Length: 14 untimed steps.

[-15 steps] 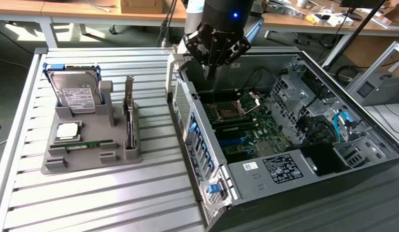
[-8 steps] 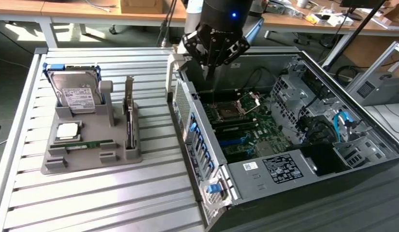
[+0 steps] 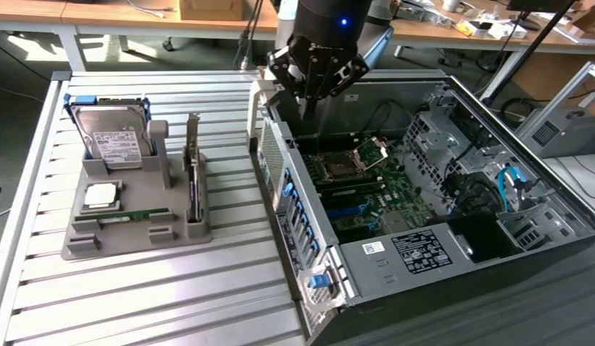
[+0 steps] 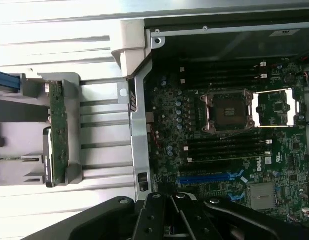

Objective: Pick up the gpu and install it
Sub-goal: 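Reach for the gpu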

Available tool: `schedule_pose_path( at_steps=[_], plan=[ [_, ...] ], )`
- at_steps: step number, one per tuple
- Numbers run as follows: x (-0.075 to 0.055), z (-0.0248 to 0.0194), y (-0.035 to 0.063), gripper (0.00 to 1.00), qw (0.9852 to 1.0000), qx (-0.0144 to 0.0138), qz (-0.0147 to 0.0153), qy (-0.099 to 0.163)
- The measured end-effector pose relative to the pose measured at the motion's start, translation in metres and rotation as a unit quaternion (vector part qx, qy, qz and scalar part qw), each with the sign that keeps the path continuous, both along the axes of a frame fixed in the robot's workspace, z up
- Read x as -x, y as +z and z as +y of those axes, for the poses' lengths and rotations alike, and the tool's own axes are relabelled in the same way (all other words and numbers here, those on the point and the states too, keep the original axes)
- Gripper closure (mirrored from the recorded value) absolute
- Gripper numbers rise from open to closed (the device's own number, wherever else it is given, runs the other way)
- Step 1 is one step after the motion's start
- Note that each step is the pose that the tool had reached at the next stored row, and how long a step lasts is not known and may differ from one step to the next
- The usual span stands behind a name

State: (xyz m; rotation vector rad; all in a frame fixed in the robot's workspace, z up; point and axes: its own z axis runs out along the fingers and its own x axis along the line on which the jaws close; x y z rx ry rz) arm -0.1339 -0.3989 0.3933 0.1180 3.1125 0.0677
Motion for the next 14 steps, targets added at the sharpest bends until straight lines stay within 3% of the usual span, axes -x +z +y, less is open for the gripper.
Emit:
schedule_pose_path(
  at_steps=[14],
  plan=[
    [0.011, 0.0, 0.0, 0.9, 1.0, 0.0, 0.0, 0.0]
  ],
)
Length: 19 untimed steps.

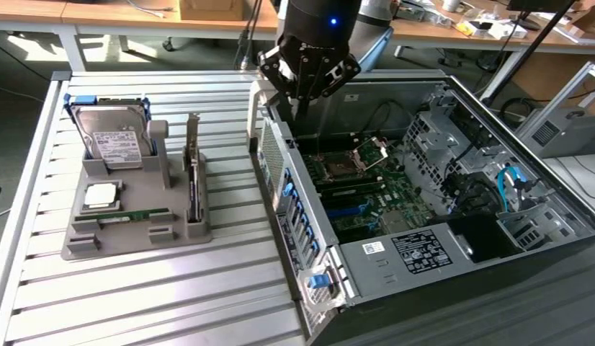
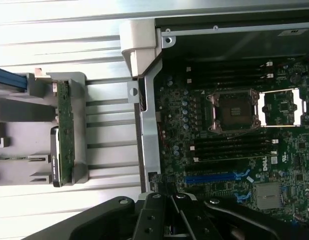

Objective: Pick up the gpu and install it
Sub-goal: 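Reach for the gpu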

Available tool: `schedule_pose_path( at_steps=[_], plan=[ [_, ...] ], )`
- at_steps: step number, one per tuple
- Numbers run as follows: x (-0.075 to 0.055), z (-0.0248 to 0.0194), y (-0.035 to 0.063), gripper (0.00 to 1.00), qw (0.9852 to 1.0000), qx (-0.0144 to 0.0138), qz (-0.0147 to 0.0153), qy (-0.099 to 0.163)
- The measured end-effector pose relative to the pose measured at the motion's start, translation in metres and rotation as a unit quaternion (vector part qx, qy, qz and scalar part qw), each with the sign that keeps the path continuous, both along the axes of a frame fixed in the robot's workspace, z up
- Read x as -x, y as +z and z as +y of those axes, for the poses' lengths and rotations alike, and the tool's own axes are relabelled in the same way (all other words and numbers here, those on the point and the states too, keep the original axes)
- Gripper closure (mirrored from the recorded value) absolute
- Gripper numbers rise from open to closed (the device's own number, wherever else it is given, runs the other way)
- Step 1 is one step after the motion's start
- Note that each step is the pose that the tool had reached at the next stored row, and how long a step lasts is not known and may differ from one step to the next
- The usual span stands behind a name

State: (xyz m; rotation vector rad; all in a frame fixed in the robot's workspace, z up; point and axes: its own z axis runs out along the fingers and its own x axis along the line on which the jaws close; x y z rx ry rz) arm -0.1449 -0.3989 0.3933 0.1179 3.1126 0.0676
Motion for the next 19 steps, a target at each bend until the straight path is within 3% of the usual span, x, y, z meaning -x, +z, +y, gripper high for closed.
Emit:
schedule_pose_path(
  at_steps=[19],
  plan=[
    [0.017, 0.0, 0.0, 0.9, 1.0, 0.0, 0.0, 0.0]
  ],
)
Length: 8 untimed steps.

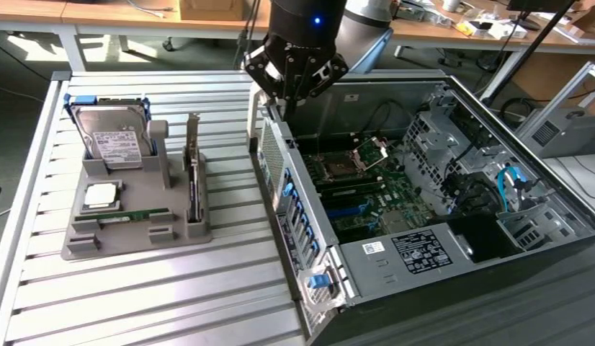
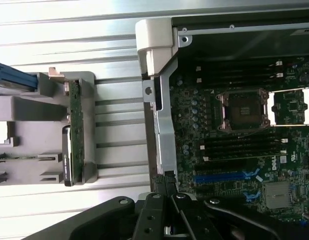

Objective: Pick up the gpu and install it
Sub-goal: 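Reach for the gpu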

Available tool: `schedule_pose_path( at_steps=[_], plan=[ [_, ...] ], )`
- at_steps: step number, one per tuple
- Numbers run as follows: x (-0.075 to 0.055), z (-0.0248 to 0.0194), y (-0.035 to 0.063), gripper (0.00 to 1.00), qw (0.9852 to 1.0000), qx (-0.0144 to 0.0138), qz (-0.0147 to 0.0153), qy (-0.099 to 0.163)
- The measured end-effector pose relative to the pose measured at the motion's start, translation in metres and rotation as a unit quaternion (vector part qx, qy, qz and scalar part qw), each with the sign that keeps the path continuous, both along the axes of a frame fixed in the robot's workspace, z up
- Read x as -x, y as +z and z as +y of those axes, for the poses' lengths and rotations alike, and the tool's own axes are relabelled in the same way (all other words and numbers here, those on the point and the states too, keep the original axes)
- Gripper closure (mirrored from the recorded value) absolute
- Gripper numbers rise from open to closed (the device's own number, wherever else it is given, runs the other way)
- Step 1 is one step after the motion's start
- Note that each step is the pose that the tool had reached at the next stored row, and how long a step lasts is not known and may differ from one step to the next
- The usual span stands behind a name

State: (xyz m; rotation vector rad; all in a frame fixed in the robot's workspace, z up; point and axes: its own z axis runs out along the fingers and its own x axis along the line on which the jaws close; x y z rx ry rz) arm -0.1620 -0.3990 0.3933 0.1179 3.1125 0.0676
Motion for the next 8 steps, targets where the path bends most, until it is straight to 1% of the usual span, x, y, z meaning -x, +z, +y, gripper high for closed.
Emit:
schedule_pose_path(
  at_steps=[8],
  plan=[
    [0.0082, 0.0, 0.0, 0.9, 1.0, 0.0, 0.0, 0.0]
  ],
)
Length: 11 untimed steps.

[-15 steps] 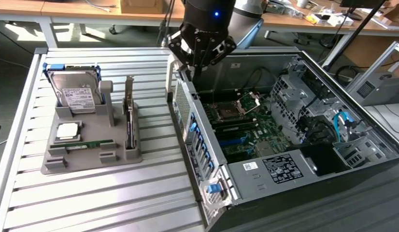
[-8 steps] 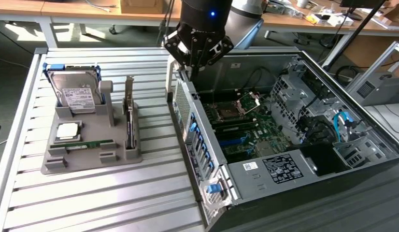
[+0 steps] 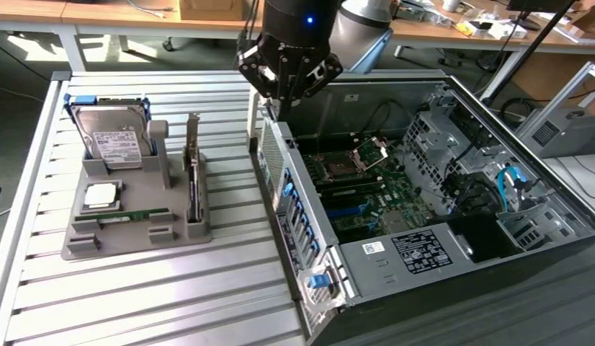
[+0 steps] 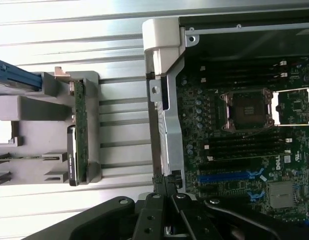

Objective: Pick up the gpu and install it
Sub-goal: 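Reach for the gpu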

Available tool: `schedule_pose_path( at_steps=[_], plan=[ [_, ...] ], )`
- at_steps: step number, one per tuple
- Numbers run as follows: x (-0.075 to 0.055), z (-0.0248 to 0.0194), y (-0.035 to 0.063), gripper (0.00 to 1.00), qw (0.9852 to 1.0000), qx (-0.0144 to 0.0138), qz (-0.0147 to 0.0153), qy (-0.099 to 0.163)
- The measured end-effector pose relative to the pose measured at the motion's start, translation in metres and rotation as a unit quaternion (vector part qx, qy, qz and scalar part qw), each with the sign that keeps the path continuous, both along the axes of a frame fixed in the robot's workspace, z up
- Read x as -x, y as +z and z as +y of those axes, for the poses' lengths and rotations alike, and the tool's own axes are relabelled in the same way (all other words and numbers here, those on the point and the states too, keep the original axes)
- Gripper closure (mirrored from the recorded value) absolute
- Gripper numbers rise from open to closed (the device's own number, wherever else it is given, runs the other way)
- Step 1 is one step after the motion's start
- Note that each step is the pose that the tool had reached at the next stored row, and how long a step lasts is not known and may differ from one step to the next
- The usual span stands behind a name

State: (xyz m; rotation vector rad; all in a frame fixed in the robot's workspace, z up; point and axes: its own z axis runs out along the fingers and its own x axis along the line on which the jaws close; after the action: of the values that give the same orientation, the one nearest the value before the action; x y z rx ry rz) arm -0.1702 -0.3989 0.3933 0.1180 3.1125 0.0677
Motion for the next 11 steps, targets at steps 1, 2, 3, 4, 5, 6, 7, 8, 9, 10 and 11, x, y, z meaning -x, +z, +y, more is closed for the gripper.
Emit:
schedule_pose_path(
  at_steps=[1, 2, 3, 4, 5, 6, 7, 8, 9, 10, 11],
  plan=[
    [0.001, 0.0, 0.0, 0.9, 1.0, 0.0, 0.0, 0.0],
    [0.002, 0.0, 0.0, 0.9, 1.0, 0.0, 0.0, 0.0],
    [0.003, 0.0, 0.0, 0.9, 1.0, 0.0, 0.0, 0.0],
    [0.004, 0.0, 0.0, 0.9, 1.0, 0.0, 0.0, 0.0],
    [0.005, 0.0, 0.0, 0.9, 1.0, 0.0, 0.0, 0.0],
    [0.006, 0.0, 0.0001, 0.9, 1.0, 0.0001, 0.0, 0.0],
    [0.007, 0.0, 0.0, 0.9, 1.0, 0.0, 0.0, 0.0],
    [0.008, 0.0, 0.0, 0.9, 1.0, 0.0, 0.0, 0.0],
    [0.009, 0.0, 0.0, 0.9, 1.0, 0.0, 0.0, 0.0],
    [0.01, 0.0, 0.0, 0.9, 1.0, 0.0, 0.0, 0.0],
    [0.011, 0.0, 0.0, 0.9, 1.0, 0.0, 0.0, 0.0]
  ],
)
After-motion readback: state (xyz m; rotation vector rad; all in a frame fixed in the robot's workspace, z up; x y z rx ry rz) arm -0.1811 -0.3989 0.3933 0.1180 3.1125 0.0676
